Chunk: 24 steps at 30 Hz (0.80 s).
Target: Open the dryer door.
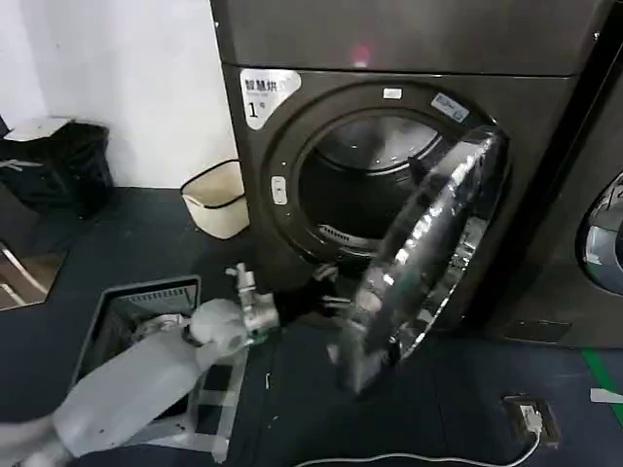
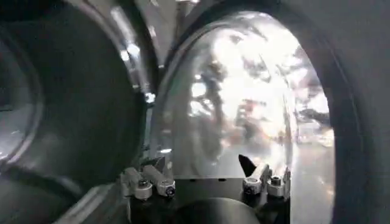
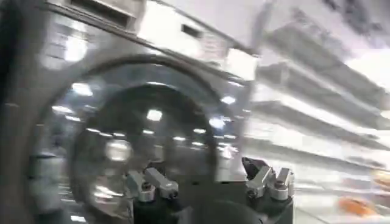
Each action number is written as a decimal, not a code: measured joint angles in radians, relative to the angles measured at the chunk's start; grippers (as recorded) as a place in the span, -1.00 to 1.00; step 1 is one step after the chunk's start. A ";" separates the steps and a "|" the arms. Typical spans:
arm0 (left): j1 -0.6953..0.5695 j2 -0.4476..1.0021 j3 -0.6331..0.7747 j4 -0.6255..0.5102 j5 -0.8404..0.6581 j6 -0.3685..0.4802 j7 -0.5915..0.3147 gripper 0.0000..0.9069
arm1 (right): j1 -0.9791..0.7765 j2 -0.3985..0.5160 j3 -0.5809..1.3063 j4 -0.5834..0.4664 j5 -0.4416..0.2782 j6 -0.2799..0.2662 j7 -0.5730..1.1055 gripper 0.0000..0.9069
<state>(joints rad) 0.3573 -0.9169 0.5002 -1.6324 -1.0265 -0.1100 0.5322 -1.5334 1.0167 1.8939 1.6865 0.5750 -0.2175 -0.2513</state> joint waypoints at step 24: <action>-0.279 -0.463 0.326 0.291 -0.031 -0.050 -0.090 1.00 | -0.100 -0.022 0.301 -0.059 -0.149 0.000 0.045 1.00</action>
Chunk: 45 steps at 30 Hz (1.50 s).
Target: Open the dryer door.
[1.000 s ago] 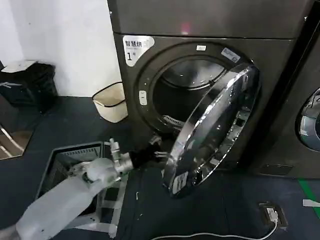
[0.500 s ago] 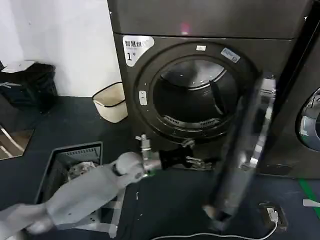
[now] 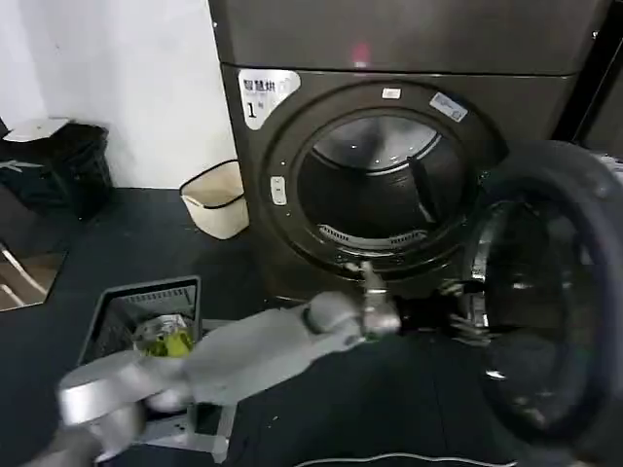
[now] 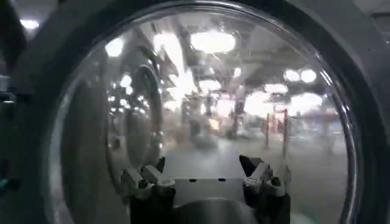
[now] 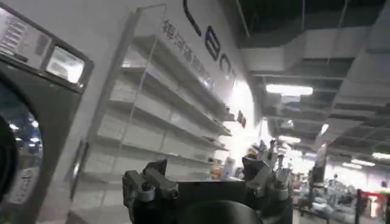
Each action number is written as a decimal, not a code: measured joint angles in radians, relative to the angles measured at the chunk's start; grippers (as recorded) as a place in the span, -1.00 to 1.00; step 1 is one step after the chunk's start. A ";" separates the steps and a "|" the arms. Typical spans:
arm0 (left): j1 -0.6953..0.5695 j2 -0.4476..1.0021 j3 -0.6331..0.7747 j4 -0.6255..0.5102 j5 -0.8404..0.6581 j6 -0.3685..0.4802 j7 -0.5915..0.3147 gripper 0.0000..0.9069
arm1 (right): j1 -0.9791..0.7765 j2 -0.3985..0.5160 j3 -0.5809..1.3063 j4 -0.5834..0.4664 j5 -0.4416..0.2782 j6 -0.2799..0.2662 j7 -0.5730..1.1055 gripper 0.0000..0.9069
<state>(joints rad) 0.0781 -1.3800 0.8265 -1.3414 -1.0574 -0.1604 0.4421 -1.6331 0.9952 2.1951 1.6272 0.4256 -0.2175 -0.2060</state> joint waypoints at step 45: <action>0.128 0.310 -0.099 -0.189 0.189 -0.313 -0.290 1.00 | 0.024 -0.043 0.034 0.022 -0.049 0.032 0.031 1.00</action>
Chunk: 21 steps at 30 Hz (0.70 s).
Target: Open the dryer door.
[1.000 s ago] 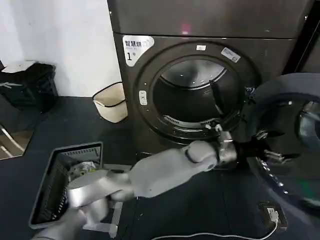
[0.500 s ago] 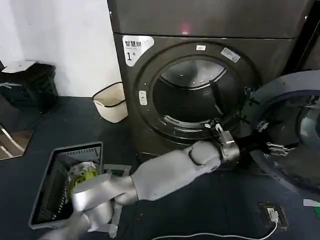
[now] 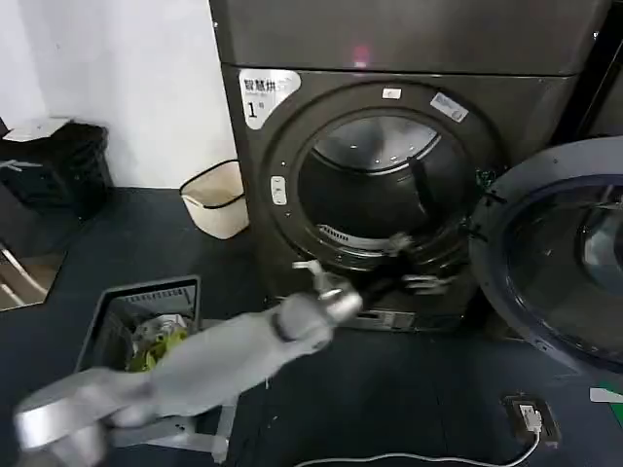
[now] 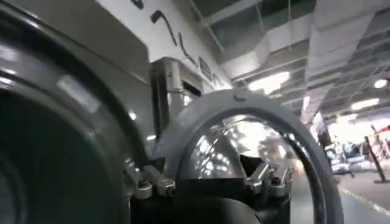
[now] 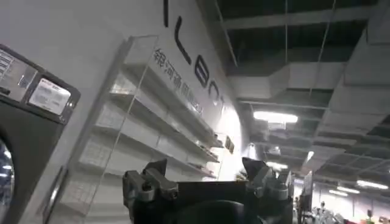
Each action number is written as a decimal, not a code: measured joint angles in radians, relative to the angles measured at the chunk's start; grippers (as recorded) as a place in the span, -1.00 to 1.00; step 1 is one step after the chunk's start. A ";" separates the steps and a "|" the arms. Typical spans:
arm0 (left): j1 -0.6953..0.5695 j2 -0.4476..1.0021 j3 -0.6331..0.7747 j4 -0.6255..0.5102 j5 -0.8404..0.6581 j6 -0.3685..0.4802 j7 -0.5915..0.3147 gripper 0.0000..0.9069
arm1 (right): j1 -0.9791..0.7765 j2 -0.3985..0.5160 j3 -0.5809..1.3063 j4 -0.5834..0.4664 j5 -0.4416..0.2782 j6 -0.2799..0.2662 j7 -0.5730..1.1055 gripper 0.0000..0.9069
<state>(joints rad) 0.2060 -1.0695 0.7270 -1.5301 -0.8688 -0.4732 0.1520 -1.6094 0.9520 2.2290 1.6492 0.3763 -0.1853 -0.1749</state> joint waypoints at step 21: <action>0.237 0.823 -0.208 -0.368 0.002 0.396 0.036 1.00 | 0.142 0.005 -0.084 0.000 -0.065 0.022 0.003 1.00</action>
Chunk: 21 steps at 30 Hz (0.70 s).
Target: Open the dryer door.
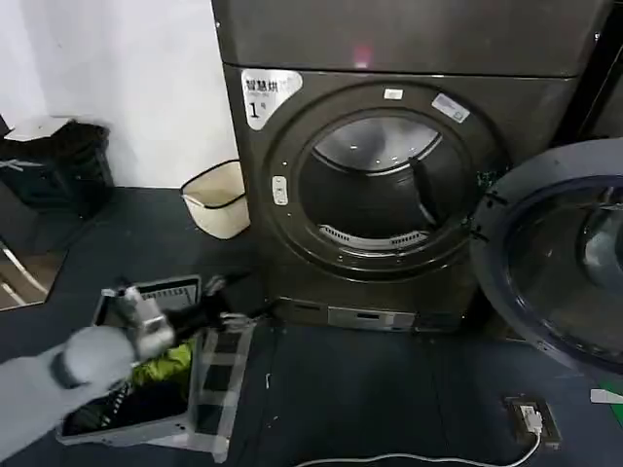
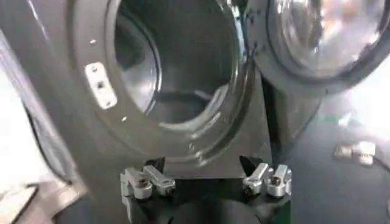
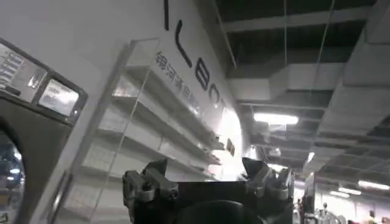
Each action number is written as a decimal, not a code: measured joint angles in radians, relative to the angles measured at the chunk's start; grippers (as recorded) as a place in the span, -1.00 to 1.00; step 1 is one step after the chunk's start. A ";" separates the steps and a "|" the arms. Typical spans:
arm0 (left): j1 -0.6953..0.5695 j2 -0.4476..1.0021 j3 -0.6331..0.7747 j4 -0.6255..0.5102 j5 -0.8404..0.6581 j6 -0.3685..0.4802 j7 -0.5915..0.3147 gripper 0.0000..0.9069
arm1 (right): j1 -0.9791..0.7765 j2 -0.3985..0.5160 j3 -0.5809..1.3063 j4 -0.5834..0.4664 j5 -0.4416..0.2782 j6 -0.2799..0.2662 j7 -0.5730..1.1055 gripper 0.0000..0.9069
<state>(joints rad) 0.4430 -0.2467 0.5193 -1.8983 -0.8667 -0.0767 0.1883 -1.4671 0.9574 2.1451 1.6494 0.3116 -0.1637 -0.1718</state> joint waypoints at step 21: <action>0.114 0.351 -0.110 0.103 0.222 0.123 0.364 1.00 | 0.015 0.001 -0.042 -0.007 -0.019 0.024 -0.004 1.00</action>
<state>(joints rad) 0.5570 0.1041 0.4096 -1.7952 -0.6451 0.0461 0.5524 -1.4524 0.9579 2.1031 1.6427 0.2922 -0.1399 -0.1759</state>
